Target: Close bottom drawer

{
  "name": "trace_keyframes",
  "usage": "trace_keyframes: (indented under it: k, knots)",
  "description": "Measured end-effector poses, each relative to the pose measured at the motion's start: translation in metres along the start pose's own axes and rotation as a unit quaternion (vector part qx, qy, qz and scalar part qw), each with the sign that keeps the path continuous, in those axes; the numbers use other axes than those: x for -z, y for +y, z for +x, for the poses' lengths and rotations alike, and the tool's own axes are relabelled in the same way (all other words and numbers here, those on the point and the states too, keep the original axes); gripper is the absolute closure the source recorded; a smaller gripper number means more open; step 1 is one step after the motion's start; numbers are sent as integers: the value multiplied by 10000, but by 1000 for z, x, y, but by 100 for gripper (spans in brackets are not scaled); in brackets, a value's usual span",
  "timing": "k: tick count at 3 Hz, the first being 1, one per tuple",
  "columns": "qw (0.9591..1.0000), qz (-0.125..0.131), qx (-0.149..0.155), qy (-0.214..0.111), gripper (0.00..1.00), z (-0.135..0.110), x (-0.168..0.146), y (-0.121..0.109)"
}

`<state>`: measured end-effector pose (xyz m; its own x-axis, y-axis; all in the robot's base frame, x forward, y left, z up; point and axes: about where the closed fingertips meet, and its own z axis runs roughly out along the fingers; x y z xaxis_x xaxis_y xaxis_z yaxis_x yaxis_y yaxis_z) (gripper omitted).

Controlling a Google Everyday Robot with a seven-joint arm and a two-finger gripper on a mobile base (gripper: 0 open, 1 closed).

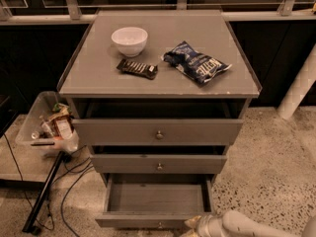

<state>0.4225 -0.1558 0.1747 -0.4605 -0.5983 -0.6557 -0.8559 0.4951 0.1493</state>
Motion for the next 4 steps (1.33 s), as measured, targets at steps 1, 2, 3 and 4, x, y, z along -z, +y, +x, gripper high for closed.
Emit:
trace_keyframes:
  k: [1,2,3,4]
  knots:
    - [10000,-20,16,-10,14,-1,-4,-3]
    - [9997,-177,138,-70,37,-13,-24,-15]
    - [9996,-174,200,-76,60,-19,-37,-44]
    - [9997,-138,205,-81,84,-19,-37,-49]
